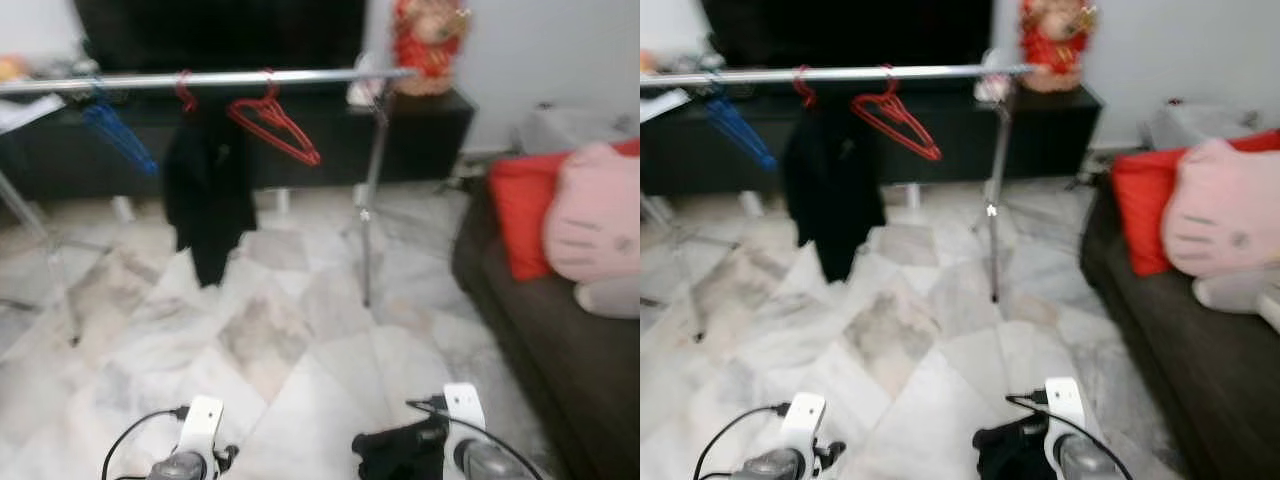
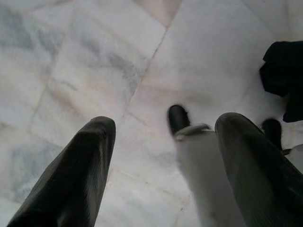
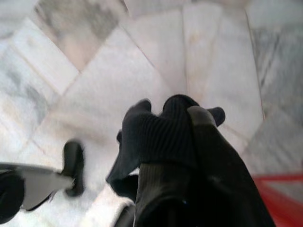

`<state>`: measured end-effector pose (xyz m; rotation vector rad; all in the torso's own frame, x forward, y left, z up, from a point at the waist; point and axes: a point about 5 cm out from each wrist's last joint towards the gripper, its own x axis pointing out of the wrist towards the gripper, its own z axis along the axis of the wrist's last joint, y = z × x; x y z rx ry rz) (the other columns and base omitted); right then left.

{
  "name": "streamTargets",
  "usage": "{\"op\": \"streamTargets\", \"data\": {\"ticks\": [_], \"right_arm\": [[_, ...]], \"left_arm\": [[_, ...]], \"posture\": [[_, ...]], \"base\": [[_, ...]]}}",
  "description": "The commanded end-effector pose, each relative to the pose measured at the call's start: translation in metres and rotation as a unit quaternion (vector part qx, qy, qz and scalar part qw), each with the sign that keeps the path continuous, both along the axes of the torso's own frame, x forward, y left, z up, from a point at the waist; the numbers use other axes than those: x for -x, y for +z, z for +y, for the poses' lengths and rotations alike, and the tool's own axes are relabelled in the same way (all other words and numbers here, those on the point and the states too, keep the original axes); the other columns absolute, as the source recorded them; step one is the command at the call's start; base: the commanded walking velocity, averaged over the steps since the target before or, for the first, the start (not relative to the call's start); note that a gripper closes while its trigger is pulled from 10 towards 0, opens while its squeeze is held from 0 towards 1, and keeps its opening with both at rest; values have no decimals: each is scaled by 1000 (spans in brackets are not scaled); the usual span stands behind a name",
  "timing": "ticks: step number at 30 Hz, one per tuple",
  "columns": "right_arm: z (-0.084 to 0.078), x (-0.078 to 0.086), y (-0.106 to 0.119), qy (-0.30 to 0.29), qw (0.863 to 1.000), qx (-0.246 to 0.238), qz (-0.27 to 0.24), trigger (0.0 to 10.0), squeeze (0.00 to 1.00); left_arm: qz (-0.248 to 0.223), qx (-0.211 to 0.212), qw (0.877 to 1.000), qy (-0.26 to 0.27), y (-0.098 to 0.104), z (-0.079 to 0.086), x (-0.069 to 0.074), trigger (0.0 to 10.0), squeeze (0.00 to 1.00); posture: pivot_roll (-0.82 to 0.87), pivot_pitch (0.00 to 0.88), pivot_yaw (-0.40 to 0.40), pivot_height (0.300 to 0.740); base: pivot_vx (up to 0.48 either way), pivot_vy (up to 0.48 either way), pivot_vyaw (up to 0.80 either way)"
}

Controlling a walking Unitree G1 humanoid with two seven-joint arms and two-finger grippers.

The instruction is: Hang hanger

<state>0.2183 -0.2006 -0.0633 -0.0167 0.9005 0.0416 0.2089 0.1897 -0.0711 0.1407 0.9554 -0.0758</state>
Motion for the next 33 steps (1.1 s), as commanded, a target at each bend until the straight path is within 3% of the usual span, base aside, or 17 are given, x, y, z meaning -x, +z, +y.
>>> {"op": "streamTargets", "data": {"ticks": [1, 9, 15, 33], "right_arm": [[2, -4, 2, -1, 1000, -7, -7, 10000, 0], [3, -6, 3, -6, 1000, -13, -10, 10000, 0], [4, -4, 2, -32, 999, -27, -11, 10000, 0], [5, -8, 4, -30, 999, -20, -19, 10000, 0]], "left_arm": [[0, -2, 1000, -1, 0, 1, -1, 10000, 0], [-4, -1, 1000, -3, 0, 1, 0, 10000, 0], [-13, 2, 1000, -1, 1, 3, 0, 10000, 0], [-29, 6, 999, -21, 4, -1, -5, 10000, 0]], "posture": [[-111, 0, -46, 740], [-116, 0, -37, 740], [-129, 0, -28, 740], [-123, 0, -18, 740]], "base": [[0, 0, 800], [0, 0, 702], [0, 0, 0], [50, 0, 0]]}}
